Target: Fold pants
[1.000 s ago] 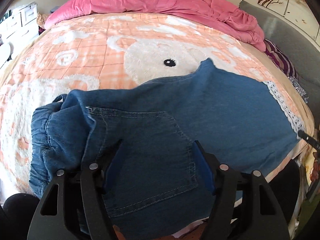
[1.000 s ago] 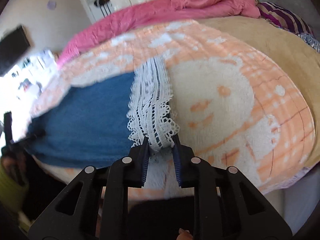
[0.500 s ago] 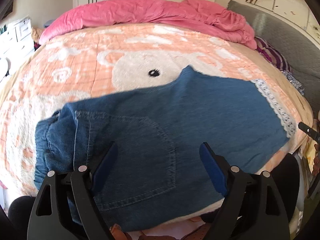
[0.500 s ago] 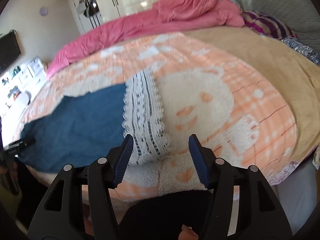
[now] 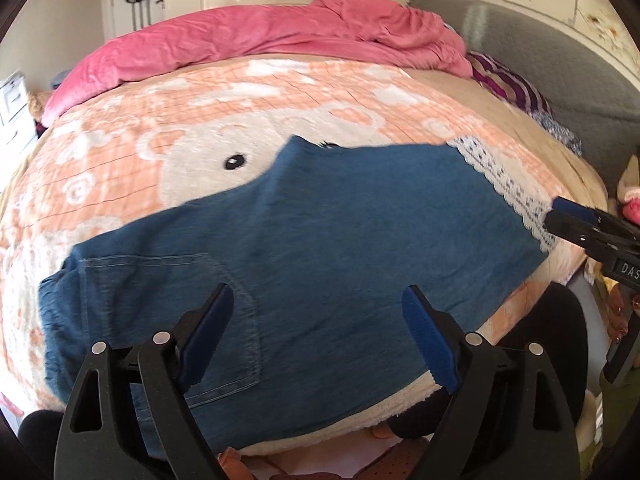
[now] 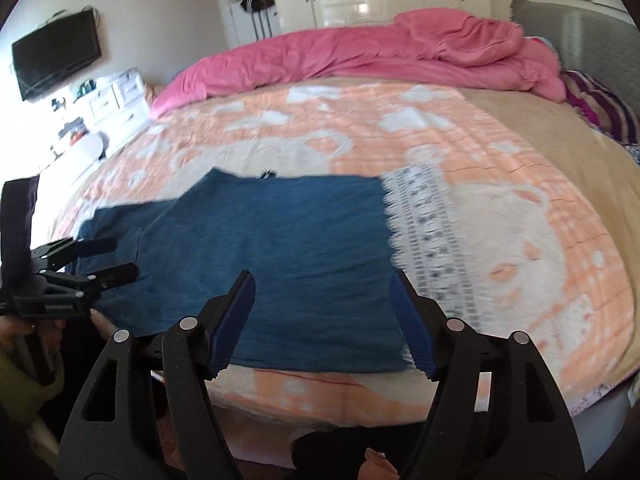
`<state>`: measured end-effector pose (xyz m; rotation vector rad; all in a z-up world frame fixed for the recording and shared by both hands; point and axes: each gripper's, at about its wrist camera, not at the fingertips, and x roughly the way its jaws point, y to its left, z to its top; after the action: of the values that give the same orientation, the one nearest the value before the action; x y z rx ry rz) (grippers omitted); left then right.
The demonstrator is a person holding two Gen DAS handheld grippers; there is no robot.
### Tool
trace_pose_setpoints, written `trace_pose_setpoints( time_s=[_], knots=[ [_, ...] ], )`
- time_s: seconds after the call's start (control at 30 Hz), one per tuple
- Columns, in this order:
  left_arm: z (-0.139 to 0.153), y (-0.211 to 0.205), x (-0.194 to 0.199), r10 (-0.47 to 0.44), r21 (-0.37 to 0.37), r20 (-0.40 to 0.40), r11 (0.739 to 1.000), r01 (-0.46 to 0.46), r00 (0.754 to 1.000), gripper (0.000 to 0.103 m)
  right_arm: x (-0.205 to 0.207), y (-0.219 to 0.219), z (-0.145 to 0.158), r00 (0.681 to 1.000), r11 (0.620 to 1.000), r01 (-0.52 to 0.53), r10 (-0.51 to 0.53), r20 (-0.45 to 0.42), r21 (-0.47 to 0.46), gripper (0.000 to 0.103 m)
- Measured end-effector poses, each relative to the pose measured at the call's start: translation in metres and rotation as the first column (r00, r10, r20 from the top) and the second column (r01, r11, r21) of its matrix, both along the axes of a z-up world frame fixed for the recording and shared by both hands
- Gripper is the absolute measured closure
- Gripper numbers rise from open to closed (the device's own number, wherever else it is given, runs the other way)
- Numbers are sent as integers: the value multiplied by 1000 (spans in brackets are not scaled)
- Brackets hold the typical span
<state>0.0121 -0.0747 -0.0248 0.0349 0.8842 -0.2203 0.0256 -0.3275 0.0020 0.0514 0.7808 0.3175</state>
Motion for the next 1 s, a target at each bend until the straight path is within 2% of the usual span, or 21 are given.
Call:
trace_pose_setpoints(
  time_s=[0.07,0.17,0.23,0.3,0.47,0.5,0.57,0.63,0.77,0.87,1.0],
  knots=[
    [-10,0,4,3,12,-23,1000,-3,1000,18,6,11,-10,999,1000,-21,21,-32,-12,40],
    [-26,15,12,56,27,-71,998,-54,996,15,12,16,-27,996,998,-27,21,-89,-57,37],
    [-36,32,17,98,0,-83,995,-99,992,13,17,14,-44,989,997,-6,-7,-149,-82,37],
    [-39,41,20,95,-49,-70,994,-99,993,13,18,4,-55,986,1000,12,-15,-168,-20,36],
    [-31,39,17,90,-60,-55,994,-93,994,10,4,-14,-37,994,993,39,-28,-102,107,36],
    [-22,38,15,80,-98,-36,992,-83,996,10,0,-20,-32,995,991,58,-48,-85,121,36],
    [-4,32,12,50,-127,5,991,-49,999,10,-6,-35,-24,993,986,104,-96,-62,133,36],
    [14,19,13,13,-100,48,995,-8,999,9,-11,-52,-19,987,977,159,-153,-51,143,35],
    [35,-11,27,-50,-83,72,995,56,996,8,-18,-80,-15,968,954,253,-249,-43,161,31],
    [47,-39,46,-104,-90,73,990,111,992,7,-20,-95,-16,957,942,291,-286,-52,170,29],
    [55,-88,69,-213,-54,71,975,217,974,6,-19,-106,-22,949,933,316,-307,-78,173,26]
  ],
)
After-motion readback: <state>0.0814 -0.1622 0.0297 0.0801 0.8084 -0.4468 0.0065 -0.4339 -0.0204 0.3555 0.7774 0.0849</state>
